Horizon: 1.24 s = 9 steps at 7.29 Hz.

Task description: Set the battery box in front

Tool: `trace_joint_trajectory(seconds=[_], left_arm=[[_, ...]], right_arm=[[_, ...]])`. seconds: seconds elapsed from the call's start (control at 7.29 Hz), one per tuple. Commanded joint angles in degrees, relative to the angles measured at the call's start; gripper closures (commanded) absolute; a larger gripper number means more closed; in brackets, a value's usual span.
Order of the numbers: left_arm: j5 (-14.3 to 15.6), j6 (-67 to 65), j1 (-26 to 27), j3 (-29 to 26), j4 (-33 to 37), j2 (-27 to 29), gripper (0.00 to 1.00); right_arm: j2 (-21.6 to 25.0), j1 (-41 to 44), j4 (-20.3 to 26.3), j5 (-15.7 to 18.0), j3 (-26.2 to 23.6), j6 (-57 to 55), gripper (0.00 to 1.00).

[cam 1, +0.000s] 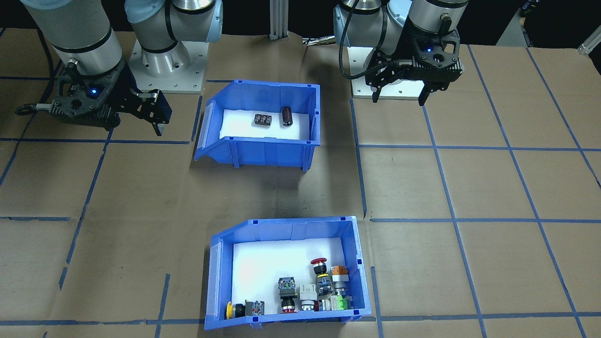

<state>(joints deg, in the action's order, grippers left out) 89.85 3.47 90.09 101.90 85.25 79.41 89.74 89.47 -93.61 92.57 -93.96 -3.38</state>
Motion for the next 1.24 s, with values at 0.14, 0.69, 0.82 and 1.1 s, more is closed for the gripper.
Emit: trace_joint_trajectory(seconds=[0.14, 0.69, 0.82, 1.1], left_arm=[[0.1, -2.4, -0.1, 0.4, -0.3, 0.3, 0.01], [0.1, -13.3, -0.1, 2.5, -0.4, 0.5, 0.01], [0.1, -16.3, -0.1, 2.7, -1.0, 0.3, 0.01], [-1.7, -34.9, 0.7, 3.6, -0.7, 0.1, 0.01]], right_arm=[[0.0, 0.0, 0.4, 0.2, -0.1, 0.5, 0.0], [0.4, 0.2, 1.0, 0.2, 0.4, 0.5, 0.0], [-0.2, 0.3, 0.9, 0.1, 1.0, 4.9, 0.0], [-4.3, 0.9, -0.1, -0.8, 3.5, 22.2, 0.0]])
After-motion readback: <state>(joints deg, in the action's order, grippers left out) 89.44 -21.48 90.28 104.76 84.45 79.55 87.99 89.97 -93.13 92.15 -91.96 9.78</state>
